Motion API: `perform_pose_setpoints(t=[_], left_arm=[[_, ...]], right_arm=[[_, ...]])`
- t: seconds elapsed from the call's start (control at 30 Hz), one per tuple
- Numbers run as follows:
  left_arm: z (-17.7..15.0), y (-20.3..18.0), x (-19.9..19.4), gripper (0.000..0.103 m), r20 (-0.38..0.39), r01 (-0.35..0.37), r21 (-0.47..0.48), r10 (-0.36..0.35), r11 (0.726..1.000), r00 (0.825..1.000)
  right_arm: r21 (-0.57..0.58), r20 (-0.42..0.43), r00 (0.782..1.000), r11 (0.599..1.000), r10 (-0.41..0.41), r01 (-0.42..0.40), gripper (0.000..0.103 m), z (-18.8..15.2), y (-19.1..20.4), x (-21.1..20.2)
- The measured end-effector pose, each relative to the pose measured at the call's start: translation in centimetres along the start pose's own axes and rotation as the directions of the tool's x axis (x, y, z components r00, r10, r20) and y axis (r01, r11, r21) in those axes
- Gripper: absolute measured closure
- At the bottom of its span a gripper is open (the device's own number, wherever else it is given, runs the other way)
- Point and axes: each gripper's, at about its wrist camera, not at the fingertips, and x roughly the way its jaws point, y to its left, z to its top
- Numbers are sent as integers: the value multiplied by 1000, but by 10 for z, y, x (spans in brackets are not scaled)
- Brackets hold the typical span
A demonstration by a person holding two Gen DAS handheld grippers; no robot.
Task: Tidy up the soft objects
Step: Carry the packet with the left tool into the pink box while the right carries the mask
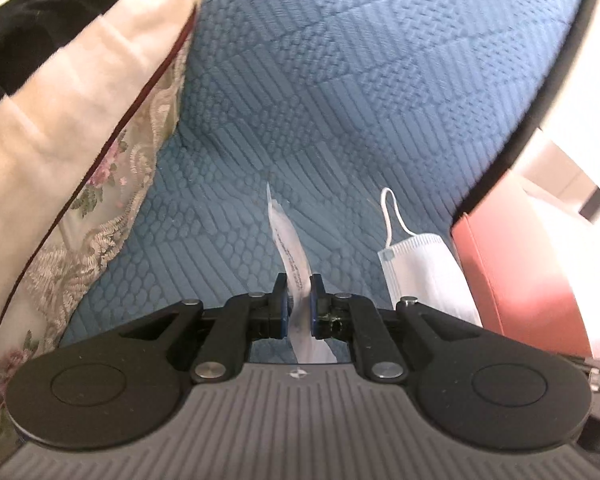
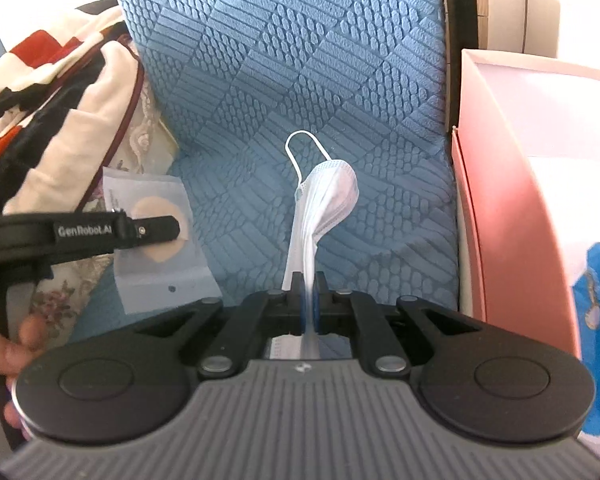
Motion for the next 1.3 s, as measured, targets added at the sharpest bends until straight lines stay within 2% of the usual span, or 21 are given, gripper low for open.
perform_pose_setpoints(t=[0.2,0.3,0.47,0.63,0.7,0.77,0.87,1.03,1.17,1.3], left_arm=[[-17,-19,-19,91,7,23,69,-24,997,1000],[-24,-27,-25,91,8,9,106,-10,994,1000],[-37,-34,-34,91,-7,18,113,-17,993,1000],[-49,-36,-42,91,-21,49,98,-47,994,999],[-54,-39,-46,91,-17,36,107,-34,994,999],[-56,-38,-50,91,-23,60,98,-58,993,998],[-57,-40,-57,91,-23,81,88,-79,993,997],[-64,-48,-66,91,-52,113,71,-109,991,993],[-68,-61,-81,91,-58,135,63,-131,989,990],[-64,-75,-97,91,-56,185,32,-183,982,982]], right_arm=[[-12,11,1000,1000,3,-3,96,-9,4,-19],[-21,13,1000,1000,-9,9,96,-14,6,-26],[-22,13,1000,1000,-20,21,96,-26,9,-36],[-18,17,999,999,-30,30,96,-36,12,-48],[-18,38,998,998,-53,53,96,-39,13,-56],[-39,51,994,995,-93,95,96,-42,16,-64],[-44,58,992,993,-109,112,96,-46,17,-74],[13,30,997,997,-78,77,96,-54,10,-86],[23,39,997,997,-68,67,96,-54,9,-98],[40,57,995,996,-76,74,96,-51,4,-118]])
